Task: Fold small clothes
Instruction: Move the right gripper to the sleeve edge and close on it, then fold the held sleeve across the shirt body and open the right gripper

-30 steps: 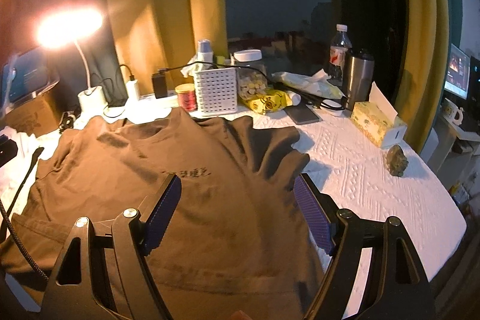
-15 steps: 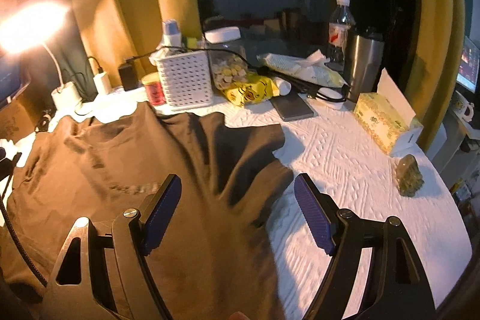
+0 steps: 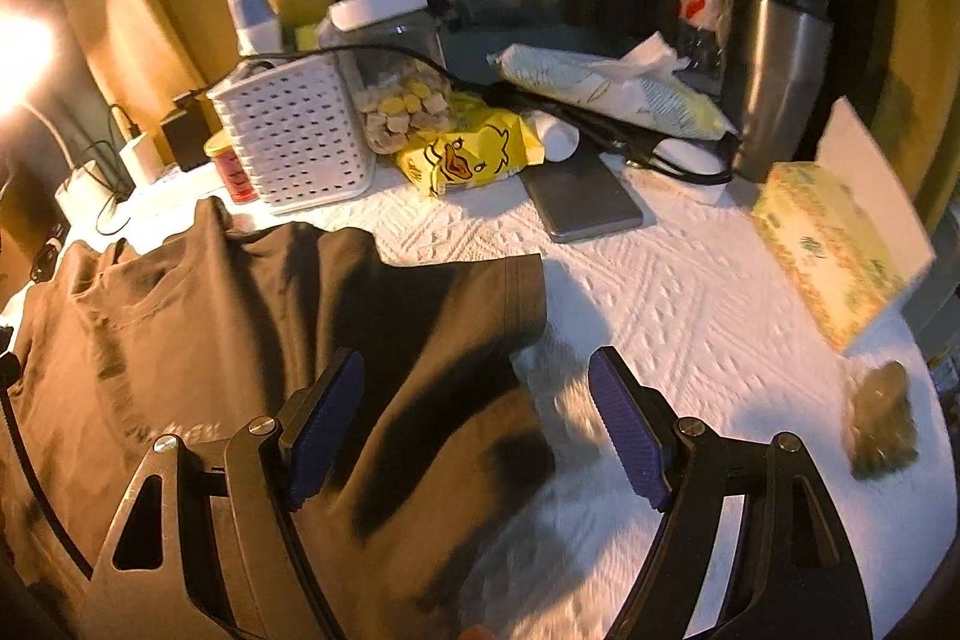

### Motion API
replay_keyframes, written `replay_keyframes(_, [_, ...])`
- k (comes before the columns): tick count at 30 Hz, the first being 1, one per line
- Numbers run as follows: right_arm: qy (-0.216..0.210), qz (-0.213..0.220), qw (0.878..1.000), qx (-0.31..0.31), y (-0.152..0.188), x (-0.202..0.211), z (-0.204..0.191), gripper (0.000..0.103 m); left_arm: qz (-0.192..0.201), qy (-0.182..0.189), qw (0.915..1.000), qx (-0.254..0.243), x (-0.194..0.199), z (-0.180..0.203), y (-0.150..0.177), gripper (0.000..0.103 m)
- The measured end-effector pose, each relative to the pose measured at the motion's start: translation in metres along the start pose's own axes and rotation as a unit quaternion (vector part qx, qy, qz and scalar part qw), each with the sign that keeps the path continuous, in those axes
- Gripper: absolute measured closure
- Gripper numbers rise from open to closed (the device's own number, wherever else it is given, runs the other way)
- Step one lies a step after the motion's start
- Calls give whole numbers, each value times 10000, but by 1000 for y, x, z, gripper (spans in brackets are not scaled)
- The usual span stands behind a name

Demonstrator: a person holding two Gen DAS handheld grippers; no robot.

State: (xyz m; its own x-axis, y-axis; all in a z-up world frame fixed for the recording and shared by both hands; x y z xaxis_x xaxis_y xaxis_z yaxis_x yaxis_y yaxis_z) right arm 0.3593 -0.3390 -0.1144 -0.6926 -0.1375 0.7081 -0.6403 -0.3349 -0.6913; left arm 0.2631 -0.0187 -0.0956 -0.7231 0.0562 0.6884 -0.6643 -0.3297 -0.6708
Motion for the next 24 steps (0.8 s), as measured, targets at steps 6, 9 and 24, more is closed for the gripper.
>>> replay_keyframes(6, [-146, -228, 9995, -173, -7, -35, 10, 23, -69, -141, 9999, 13, -19, -7, -10, 1])
replay_keyframes(9, [-309, -349, 9985, -271, -8, -49, 13, 24, -109, -178, 9998, 41, -25, -12, -14, 1])
replay_keyframes(24, [275, 82, 9982, -523, -4, -24, 49, 93, 16, -164, 9998, 76, -13, -16, -18, 1])
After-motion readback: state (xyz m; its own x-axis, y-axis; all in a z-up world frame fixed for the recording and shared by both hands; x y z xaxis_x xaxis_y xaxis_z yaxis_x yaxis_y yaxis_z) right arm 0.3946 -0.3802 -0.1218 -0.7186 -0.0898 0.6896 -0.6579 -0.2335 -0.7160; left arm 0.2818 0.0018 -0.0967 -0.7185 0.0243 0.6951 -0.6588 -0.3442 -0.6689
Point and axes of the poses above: each gripper's, at about its wrist camera, not at the fingertips, and x roughly against the way its jaws point, z to its right, y to its underside, the point moved 3 cm from there along -x, roughly the way its jaws point, and after that the axes turned 14 degrees about x, right-handed, at the moved point
